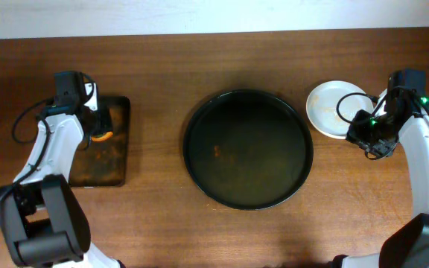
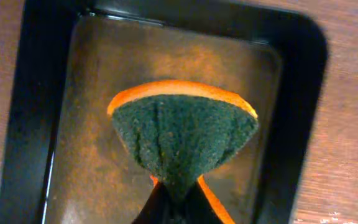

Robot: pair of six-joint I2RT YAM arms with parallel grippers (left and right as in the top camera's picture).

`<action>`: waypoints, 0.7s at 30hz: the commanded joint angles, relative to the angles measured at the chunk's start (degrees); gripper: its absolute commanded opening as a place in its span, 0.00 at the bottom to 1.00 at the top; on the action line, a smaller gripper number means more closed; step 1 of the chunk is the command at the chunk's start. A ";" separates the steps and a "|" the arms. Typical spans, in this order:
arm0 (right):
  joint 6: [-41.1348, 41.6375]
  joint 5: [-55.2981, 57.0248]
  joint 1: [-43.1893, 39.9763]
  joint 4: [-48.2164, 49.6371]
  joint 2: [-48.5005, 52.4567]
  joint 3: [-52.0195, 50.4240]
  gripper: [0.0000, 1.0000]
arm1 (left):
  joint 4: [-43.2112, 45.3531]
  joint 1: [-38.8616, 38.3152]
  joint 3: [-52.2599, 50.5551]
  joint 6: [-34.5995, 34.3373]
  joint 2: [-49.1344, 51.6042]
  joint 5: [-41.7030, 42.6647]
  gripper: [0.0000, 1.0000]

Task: Clean dirty plates on tray and stack at the side
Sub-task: 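Move the sponge to the small black tray and release it with the left gripper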

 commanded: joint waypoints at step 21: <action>-12.17 -1.70 5.60 -8.15 -0.87 -0.46 0.99 | -35.56 -16.33 1.01 -10.54 -11.04 4.00 0.99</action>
